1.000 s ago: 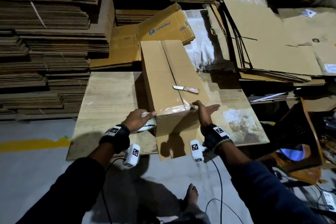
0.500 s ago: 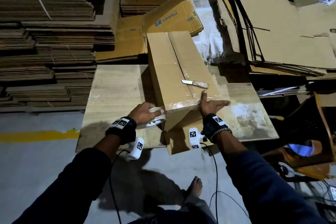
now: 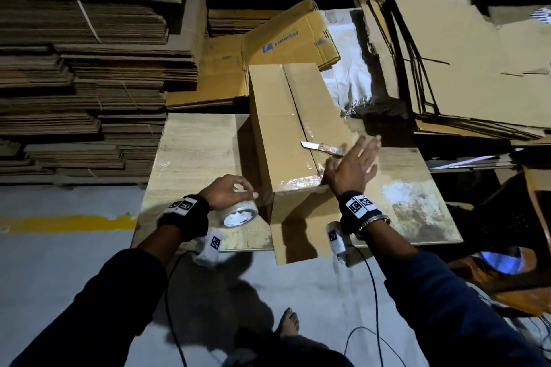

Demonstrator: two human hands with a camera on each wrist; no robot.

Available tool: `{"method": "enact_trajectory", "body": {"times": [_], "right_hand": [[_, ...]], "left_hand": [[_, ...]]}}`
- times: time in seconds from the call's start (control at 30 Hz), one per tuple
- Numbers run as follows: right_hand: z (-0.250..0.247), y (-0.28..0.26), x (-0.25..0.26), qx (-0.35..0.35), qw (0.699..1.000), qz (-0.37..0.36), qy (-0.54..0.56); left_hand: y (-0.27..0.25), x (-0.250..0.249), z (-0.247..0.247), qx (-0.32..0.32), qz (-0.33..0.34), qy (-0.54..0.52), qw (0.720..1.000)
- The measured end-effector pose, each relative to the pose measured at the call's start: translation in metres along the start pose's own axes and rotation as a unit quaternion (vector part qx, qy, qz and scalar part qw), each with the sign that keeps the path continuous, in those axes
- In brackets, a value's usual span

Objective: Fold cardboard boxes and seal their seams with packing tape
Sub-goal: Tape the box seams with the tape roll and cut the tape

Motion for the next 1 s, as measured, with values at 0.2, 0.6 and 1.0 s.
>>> {"method": "enact_trajectory", "body": {"times": [0.2, 0.6, 1.0], "right_hand": [[0.007, 0.017, 0.028, 0.072, 0.974, -0.206, -0.056], [-0.031, 0.009, 0.042, 0.114, 0.969, -0.197, -0.097], [-0.039, -0.165, 0.096, 0.264, 0.956, -0.124, 0.04]], "left_hand": [[0.002, -0.004, 0.003, 0.027, -0.003, -0.034, 0.999], [0.001, -0.019, -0.006, 0.094, -0.009, -0.043, 0.995], [0.009, -0.016, -0.008, 0.131, 0.018, -0.086, 0.987]]}}
Point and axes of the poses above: each hand's wrist, its own y-axis towards the middle knuckle, its own z-axis out of the palm, x = y × z, the point moved 3 cm from there along y, towards the middle knuckle, and after that the axes turned 15 degrees about -x, right-handed, at the moved point
